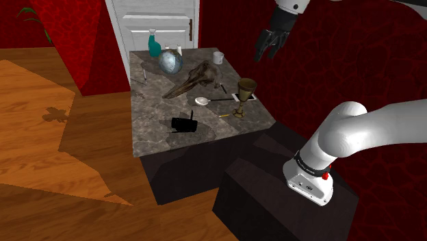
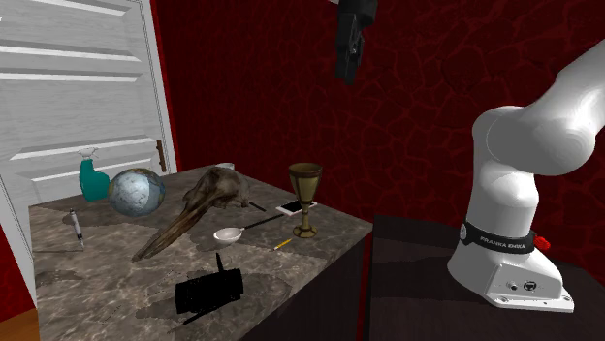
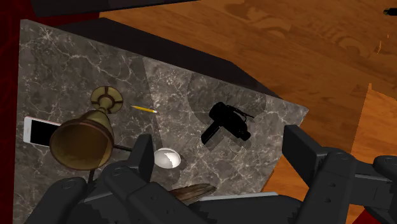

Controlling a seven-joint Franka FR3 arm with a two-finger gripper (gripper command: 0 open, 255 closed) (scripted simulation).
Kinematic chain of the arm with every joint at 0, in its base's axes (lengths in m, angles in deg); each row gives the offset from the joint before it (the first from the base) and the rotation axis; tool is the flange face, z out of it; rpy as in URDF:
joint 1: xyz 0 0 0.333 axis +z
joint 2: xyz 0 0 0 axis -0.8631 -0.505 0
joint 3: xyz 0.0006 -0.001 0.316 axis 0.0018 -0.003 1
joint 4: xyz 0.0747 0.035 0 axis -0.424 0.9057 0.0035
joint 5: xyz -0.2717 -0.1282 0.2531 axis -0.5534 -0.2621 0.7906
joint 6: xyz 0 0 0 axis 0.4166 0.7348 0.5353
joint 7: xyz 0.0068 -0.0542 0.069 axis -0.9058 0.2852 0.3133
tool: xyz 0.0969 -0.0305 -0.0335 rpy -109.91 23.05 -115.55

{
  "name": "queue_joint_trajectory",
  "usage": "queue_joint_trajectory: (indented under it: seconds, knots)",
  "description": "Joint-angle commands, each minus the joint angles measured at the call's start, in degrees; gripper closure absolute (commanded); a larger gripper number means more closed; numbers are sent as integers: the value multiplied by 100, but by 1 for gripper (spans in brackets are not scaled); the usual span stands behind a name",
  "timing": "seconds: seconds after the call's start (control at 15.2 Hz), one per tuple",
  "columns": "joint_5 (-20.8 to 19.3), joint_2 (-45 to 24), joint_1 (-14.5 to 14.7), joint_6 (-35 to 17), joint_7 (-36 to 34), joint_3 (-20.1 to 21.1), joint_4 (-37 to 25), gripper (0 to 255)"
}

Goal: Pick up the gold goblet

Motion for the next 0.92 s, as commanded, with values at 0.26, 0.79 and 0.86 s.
queue_joint_trajectory:
  seconds: [0.26,0.79,0.86]
  knots:
    - [-179,-347,-119,-487,474,-383,220,0]
    - [-392,-1397,-298,-1477,1434,-1159,310,0]
    - [-396,-1559,-312,-1596,1559,-1257,287,0]
